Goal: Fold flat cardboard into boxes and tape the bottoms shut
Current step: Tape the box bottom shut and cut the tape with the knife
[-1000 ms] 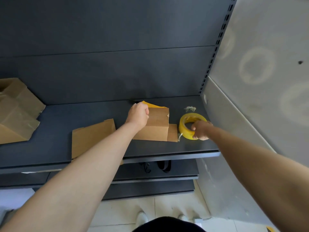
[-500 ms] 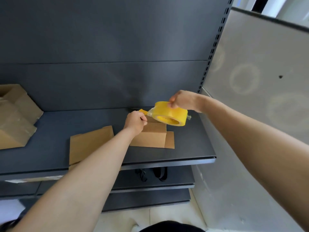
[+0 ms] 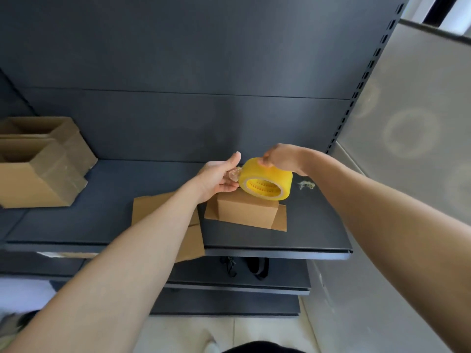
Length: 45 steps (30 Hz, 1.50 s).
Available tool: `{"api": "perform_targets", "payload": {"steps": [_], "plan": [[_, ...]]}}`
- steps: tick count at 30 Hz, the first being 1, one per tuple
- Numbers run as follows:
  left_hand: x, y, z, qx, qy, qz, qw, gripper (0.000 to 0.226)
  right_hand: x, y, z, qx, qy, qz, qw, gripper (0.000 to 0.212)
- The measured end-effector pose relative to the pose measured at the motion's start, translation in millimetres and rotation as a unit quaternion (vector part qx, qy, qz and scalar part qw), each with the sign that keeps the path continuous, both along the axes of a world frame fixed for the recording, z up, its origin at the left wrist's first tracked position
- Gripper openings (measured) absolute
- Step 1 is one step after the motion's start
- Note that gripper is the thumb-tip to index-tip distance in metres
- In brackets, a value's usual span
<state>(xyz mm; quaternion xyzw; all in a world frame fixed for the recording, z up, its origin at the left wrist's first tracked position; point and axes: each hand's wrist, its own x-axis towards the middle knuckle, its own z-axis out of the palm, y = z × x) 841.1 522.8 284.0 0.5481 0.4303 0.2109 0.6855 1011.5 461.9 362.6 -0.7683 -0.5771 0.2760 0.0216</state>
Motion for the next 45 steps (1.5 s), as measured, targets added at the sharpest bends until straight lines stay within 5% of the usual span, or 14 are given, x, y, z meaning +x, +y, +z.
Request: {"api": "perform_targets", "payload": {"steps": [4,13,20,26,30,35,45], "plan": [[4,2,-2,0.018,-0.018,-0.012,1.0,0.023,1,4,0,-0.007,0.017,-0.001,1.0,0.047],[21,-3,-18,-0.009,-0.048,0.061,0.997,0.031,14,5,-13,0.026,0.098,-0.06,0.993,0.065],[34,-6,-21,0.068,0.056,0.056,0.995,0.034,25,2,-13,0.048,0.09,-0.058,0.993,0.052],[39,-7,-17,0.064,0.082,0.055,0.993,0.034,26,0,-10,0.008,-0.067,-0.028,0.997,0.045],[29,-6,-15,-0.048,-0.053,0.117,0.991,0.032,6,12,-7,-0.012,-0.126,0.006,0.992,0.042],[-1,0,-23,-0.19,-0.214,0.227,0.931,0.019,-25,29,-11,-0.013,-0.155,0.048,0.987,0.041],[-20,15,-23,-0.092,-0.012,0.144,0.985,0.024,-44,50,-21,-0.003,-0.209,0.071,0.975,0.039]]}}
